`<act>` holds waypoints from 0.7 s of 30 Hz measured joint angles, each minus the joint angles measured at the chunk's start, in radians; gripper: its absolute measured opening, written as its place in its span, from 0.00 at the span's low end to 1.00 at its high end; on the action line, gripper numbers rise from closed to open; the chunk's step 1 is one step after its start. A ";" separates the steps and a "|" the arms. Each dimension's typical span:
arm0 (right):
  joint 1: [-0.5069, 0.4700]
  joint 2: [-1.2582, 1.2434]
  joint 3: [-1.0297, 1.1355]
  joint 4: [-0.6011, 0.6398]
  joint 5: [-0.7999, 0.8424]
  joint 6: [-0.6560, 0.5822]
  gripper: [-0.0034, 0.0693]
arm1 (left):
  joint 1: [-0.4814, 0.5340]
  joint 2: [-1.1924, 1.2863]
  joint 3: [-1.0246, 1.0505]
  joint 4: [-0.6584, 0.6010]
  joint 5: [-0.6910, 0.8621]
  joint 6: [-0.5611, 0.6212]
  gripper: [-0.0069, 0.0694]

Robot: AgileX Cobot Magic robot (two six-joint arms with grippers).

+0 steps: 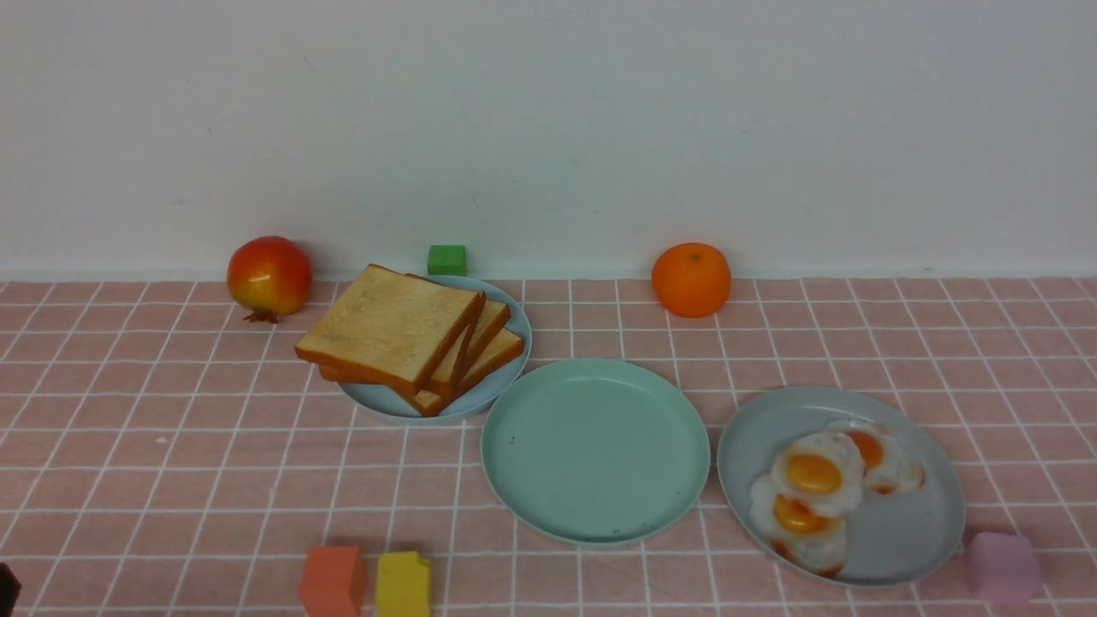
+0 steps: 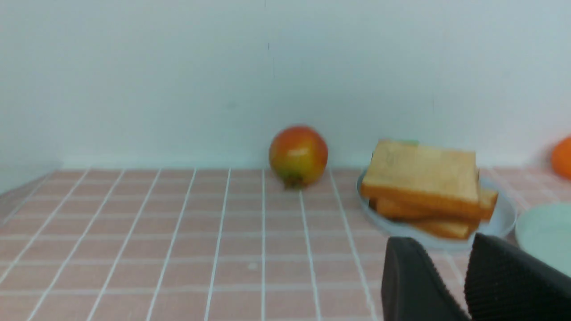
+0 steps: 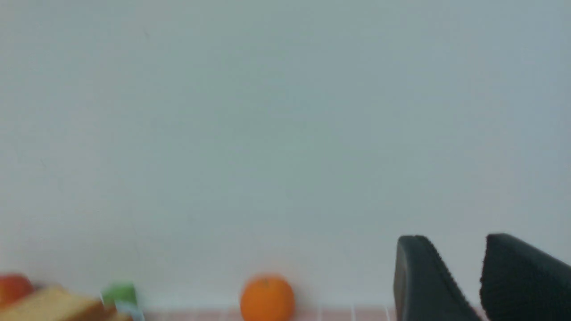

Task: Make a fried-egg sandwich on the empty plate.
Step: Use the left arm to grab a slice of bread

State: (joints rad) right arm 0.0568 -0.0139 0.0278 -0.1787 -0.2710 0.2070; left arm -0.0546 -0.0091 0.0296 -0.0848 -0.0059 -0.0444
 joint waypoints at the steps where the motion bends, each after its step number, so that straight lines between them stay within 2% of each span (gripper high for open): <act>1: 0.000 0.000 0.000 0.000 -0.036 0.001 0.38 | 0.000 0.000 0.000 -0.016 -0.031 -0.016 0.40; 5: 0.000 0.000 0.000 0.000 -0.166 0.026 0.38 | 0.000 0.000 0.000 -0.124 -0.231 -0.192 0.40; 7: 0.000 0.000 -0.015 0.000 -0.197 0.088 0.38 | 0.000 0.000 0.000 -0.156 -0.362 -0.286 0.40; 9: 0.000 0.000 -0.070 0.001 -0.181 0.154 0.38 | 0.000 0.000 -0.018 -0.167 -0.409 -0.340 0.40; 12: 0.000 0.009 -0.164 0.004 -0.126 0.227 0.38 | 0.000 0.000 -0.087 -0.170 -0.391 -0.372 0.40; 14: 0.000 0.065 -0.342 0.008 -0.008 0.286 0.38 | 0.000 0.010 -0.235 -0.161 -0.312 -0.379 0.40; 15: 0.000 0.071 -0.369 0.008 0.001 0.291 0.38 | 0.000 0.013 -0.248 -0.161 -0.306 -0.379 0.40; 16: 0.000 0.130 -0.479 0.011 0.090 0.303 0.38 | 0.000 0.067 -0.363 -0.154 -0.242 -0.380 0.40; 17: 0.000 0.145 -0.506 0.011 0.101 0.306 0.38 | 0.000 0.074 -0.389 -0.153 -0.226 -0.380 0.40; 21: 0.000 0.301 -0.754 0.017 0.383 0.314 0.38 | 0.000 0.278 -0.628 -0.151 -0.039 -0.382 0.40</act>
State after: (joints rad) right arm 0.0568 0.2871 -0.7262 -0.1621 0.1122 0.5215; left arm -0.0546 0.2688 -0.5982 -0.2362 -0.0453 -0.4266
